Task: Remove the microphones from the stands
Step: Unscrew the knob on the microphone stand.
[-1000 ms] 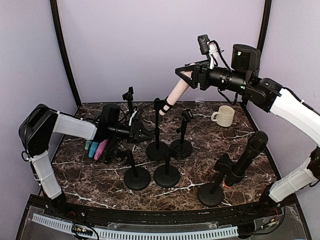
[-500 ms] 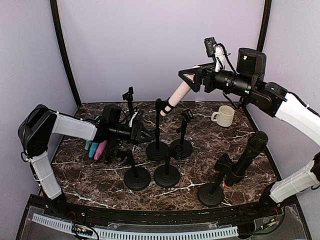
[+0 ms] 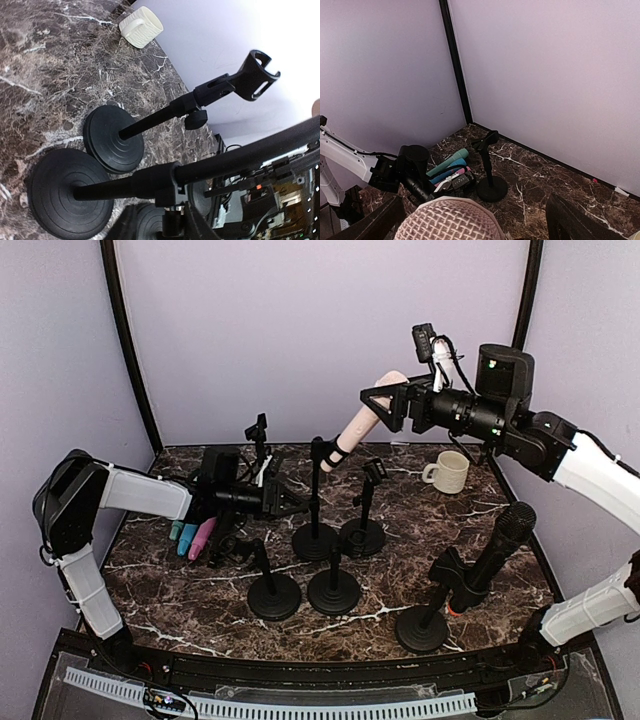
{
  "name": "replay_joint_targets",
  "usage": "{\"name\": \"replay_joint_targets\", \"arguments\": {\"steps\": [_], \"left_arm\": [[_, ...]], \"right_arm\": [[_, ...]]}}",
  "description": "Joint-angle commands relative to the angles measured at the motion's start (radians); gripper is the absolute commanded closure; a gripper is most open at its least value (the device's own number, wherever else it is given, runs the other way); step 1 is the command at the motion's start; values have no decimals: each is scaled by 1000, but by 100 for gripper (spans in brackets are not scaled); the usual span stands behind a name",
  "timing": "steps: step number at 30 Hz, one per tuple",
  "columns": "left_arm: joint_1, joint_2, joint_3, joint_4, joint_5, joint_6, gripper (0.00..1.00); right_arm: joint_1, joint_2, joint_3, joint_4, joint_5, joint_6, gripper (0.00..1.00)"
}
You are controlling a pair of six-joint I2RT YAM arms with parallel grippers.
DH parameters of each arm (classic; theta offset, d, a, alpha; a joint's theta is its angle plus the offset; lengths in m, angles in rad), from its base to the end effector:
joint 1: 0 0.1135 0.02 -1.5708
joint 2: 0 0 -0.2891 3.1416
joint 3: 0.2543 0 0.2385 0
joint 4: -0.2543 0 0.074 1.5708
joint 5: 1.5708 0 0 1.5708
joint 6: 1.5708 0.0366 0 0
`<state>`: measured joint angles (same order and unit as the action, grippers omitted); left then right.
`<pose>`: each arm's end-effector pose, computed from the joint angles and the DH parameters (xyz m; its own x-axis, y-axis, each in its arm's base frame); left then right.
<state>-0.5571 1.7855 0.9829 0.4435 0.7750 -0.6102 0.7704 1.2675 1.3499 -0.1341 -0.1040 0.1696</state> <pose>0.3081 -0.2221 0.2365 -0.7795 0.0033 -0.6264 0.5943 0.3196 -0.7380 0.1904 0.1901 0.4625 -0.1660 0.0728 -0.9834 -0.7498 0.6384 0.1739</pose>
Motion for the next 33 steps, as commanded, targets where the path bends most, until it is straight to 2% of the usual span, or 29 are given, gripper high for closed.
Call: {"name": "replay_joint_targets", "arguments": {"steps": [1, 4, 10, 15, 23, 31, 33], "left_arm": [[-1, -40, 19, 26, -16, -11, 72], [-1, -38, 8, 43, -9, -44, 83], [-1, -19, -21, 70, 2, -154, 94], [0, 2, -62, 126, 35, -283, 96], [-1, 61, -154, 322, 97, -503, 99], [-1, 98, -192, 382, 116, -609, 100], [-1, 113, -207, 438, 124, -659, 100]], "right_arm": [[4, -4, -4, 44, 0, 11, 2], [4, -5, -8, 42, 3, 10, 4], [4, -3, -24, 41, -1, 9, 11], [4, -7, -41, 51, -11, 14, 16], [4, -8, -59, 65, -13, 18, 19], [4, -7, -63, 79, -11, 9, 19], [4, -3, -63, 84, -13, 8, 19]]}}
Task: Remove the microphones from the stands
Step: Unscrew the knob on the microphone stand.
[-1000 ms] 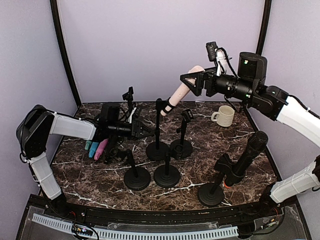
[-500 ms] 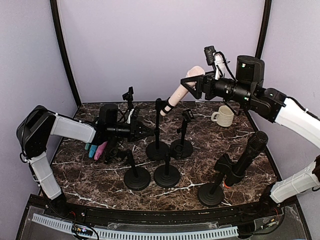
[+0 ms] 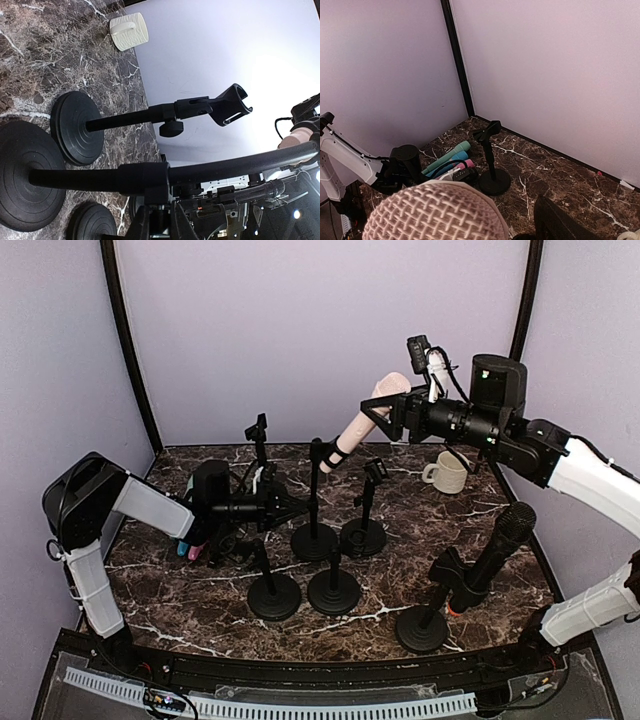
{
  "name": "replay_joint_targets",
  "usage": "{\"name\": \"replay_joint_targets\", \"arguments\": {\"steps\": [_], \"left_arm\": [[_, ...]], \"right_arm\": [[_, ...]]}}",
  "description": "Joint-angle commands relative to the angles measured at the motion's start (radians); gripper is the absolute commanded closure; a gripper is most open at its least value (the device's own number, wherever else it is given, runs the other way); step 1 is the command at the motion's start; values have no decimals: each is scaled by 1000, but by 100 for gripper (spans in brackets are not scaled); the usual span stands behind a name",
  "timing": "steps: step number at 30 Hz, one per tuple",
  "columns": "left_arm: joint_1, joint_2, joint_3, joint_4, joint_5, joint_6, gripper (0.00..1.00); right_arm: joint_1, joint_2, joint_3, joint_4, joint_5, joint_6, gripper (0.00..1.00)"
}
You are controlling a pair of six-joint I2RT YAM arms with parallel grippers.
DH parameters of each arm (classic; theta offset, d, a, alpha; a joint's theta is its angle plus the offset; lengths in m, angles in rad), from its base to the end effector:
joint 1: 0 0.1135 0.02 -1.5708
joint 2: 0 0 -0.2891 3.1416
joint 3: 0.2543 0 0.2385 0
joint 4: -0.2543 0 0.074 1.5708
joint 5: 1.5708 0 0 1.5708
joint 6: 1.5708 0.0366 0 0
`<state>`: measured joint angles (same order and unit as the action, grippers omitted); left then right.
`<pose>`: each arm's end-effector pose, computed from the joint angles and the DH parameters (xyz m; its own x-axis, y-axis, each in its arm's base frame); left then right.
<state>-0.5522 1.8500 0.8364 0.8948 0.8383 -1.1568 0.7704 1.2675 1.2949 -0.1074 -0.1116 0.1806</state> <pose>0.3011 -0.2175 0.2155 -0.9372 -0.1417 -0.3188 0.3016 0.1302 -0.9445 0.1929 0.1929 0.4469 -0.1950 0.0595 -0.9790 -0.7489 0.6355 0.1878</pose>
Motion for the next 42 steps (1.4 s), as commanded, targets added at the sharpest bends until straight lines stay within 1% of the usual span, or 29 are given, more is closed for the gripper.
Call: {"name": "replay_joint_targets", "arguments": {"steps": [1, 3, 8, 10, 11, 12, 13, 14, 15, 16, 18, 22, 23, 24, 25, 26, 27, 28, 29, 30, 31, 32, 33, 34, 35, 37, 42], "left_arm": [[-6, 60, -65, 2, 68, -126, 100], [-5, 73, -75, 28, 81, -166, 100], [-6, 63, -71, -8, 82, -156, 100], [-5, 41, -57, -51, 68, -122, 95], [-5, 31, -50, -71, 52, -88, 86], [-3, 5, -37, -115, 29, -66, 75], [-2, -8, -30, -144, 14, -15, 70], [1, -38, -17, -201, -15, 13, 60], [4, -53, -13, -226, -33, 64, 56], [7, -83, -4, -275, -67, 88, 50], [14, -125, 3, -329, -104, 153, 44], [23, -211, 15, -409, -157, 278, 40], [23, -225, 30, -430, -168, 338, 40], [23, -255, 40, -480, -191, 371, 39], [23, -270, 60, -536, -208, 444, 39], [22, -300, 71, -564, -240, 482, 39], [21, -327, 95, -620, -257, 568, 39], [17, -340, 107, -652, -302, 611, 39], [6, -365, 135, -715, -329, 708, 39], [-4, -374, 150, -746, -389, 815, 39], [-33, -392, 179, -812, -421, 864, 38], [-49, -398, 194, -842, -489, 959, 38], [-86, -405, 224, -893, -555, 1003, 38], [-106, -408, 238, -917, -586, 1072, 38], [-140, -411, 258, -949, -645, 1101, 38], [-183, -411, 273, -970, -711, 1172, 38], [-258, -407, 269, -956, -841, 1270, 36]], "right_arm": [[4, -1, -9, 59, -6, -4, 19], [4, 3, -8, 62, -7, -8, 19], [4, 4, -9, 64, -8, -13, 19], [4, 0, -11, 65, -6, -15, 19], [4, -2, -12, 65, -5, -15, 19], [4, -6, -12, 64, -3, -16, 18], [4, -10, -14, 62, -2, -16, 18], [4, -14, -14, 62, -1, -18, 17], [4, -18, -15, 60, 0, -20, 17], [4, -23, -16, 59, 2, -21, 17], [4, -31, -20, 57, 8, -23, 16], [4, -46, -32, 57, 13, -25, 15], [4, -47, -34, 58, 16, -25, 15], [5, -49, -37, 60, 15, -24, 15], [4, -49, -39, 63, 14, -24, 15], [4, -52, -41, 66, 14, -23, 14], [4, -54, -44, 68, 15, -23, 13], [4, -56, -45, 69, 16, -23, 12], [4, -59, -47, 71, 21, -22, 10], [4, -61, -48, 72, 27, -20, 9], [4, -63, -48, 70, 33, -19, 7], [4, -65, -47, 68, 37, -16, 6], [4, -69, -46, 69, 46, -13, 5], [4, -71, -44, 69, 49, -9, 4], [4, -73, -43, 72, 50, -4, 4], [4, -72, -42, 77, 50, 11, 3], [4, -61, -33, 81, 47, 47, 2]]}}
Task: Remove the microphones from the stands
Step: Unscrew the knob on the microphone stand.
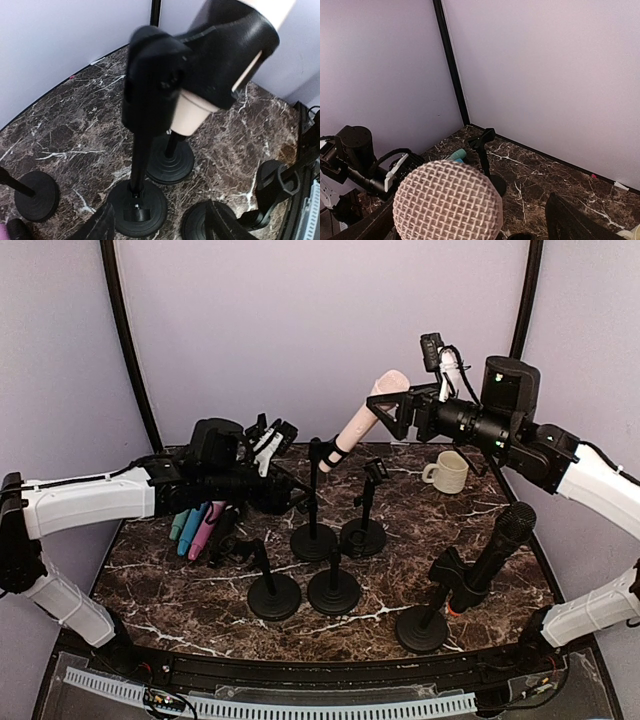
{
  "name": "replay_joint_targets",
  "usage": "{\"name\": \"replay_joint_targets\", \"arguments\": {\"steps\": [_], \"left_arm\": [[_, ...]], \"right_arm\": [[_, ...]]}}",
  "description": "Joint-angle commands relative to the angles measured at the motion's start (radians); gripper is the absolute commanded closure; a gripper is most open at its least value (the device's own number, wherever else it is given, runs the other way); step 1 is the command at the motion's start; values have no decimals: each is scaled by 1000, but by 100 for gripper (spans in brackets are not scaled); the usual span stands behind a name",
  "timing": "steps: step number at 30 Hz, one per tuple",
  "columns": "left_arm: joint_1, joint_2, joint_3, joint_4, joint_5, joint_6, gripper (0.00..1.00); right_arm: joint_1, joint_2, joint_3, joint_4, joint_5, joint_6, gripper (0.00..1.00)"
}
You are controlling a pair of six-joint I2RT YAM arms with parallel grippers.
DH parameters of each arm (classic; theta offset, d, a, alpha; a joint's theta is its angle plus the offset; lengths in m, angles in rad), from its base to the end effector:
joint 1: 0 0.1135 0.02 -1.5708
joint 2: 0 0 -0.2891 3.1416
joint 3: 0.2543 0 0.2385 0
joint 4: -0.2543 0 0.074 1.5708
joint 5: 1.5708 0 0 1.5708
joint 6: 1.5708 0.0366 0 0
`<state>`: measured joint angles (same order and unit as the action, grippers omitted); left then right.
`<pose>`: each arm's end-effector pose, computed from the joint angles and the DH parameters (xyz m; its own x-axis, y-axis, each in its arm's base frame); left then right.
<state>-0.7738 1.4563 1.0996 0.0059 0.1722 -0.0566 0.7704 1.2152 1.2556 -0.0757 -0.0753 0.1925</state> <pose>0.2299 -0.2334 0.3385 -0.2909 0.2063 -0.9343 0.7884 0.6049 -0.1119 0.1832 0.1816 0.4499 -0.1680 0.1028 -0.9804 -0.7297 0.6557 0.1938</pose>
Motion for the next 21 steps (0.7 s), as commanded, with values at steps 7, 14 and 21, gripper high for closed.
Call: {"name": "replay_joint_targets", "arguments": {"steps": [7, 14, 21], "left_arm": [[-142, 69, 35, -106, -394, 282, 33], [-162, 122, 46, -116, -456, 277, 31], [-162, 165, 56, -112, -461, 261, 32]], "right_arm": [[4, 1, 14, 58, 14, 40, 2], [4, 3, 13, 62, 17, 41, 2], [4, 5, 13, 65, 13, 40, 2]]}}
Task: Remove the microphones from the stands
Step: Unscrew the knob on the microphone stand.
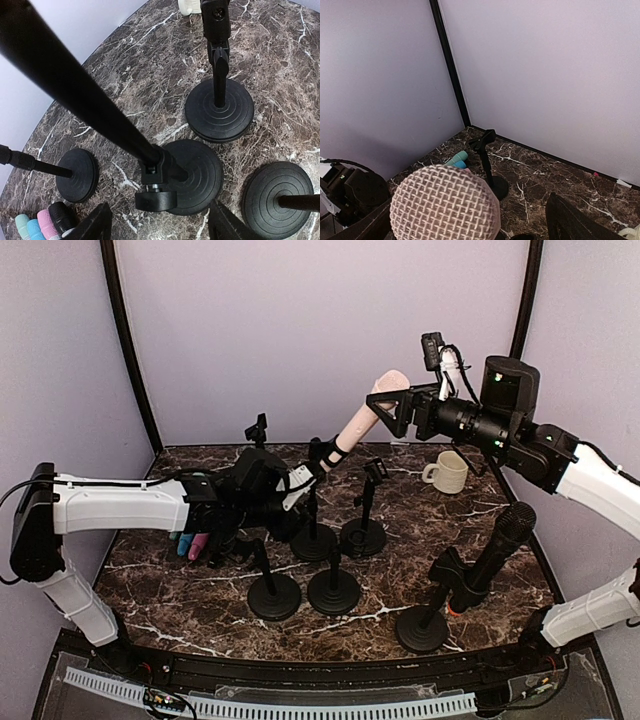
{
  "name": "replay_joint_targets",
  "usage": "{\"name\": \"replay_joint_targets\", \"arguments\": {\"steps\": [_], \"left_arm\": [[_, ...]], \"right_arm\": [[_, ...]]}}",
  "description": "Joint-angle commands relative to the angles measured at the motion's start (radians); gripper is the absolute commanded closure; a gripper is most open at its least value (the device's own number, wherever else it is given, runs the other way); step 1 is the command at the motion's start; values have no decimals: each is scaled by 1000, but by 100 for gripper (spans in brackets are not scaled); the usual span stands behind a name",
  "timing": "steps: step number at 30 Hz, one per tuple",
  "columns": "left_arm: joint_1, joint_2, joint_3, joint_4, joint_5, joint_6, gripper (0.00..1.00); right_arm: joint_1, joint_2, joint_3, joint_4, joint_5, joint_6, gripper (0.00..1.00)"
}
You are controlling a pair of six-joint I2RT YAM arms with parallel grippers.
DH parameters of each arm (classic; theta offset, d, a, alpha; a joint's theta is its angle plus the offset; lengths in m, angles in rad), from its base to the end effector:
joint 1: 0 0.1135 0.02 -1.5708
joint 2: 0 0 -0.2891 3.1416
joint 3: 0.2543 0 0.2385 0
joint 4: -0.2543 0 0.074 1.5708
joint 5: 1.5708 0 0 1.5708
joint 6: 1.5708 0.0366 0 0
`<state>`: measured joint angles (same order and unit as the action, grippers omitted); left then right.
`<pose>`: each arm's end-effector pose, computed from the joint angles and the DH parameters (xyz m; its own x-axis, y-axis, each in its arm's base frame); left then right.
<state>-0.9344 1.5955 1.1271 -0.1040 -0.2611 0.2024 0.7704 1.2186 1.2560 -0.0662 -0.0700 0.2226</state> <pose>0.2169 -0.2776 0.2926 -0.1851 0.5772 -0.7953 0.6995 0.6458 0.3059 0.1842 0.1823 0.4503 -0.1846 0.1277 -0.9745 -0.7219 0.6552 0.2226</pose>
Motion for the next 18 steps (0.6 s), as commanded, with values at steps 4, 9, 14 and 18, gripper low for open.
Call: {"name": "replay_joint_targets", "arguments": {"steps": [4, 9, 14, 18], "left_arm": [[-2, 47, 42, -4, -41, 0, 41], [-2, 58, 46, 10, -49, 6, 43], [-1, 63, 49, 18, -68, 18, 53], [-2, 64, 52, 23, -66, 30, 62]], "right_arm": [[4, -3, 12, 58, 13, 9, 2], [4, -8, 5, 61, 17, 8, 2], [4, -10, 2, 59, 16, 8, 2], [4, -10, 2, 60, 12, 10, 2]]}}
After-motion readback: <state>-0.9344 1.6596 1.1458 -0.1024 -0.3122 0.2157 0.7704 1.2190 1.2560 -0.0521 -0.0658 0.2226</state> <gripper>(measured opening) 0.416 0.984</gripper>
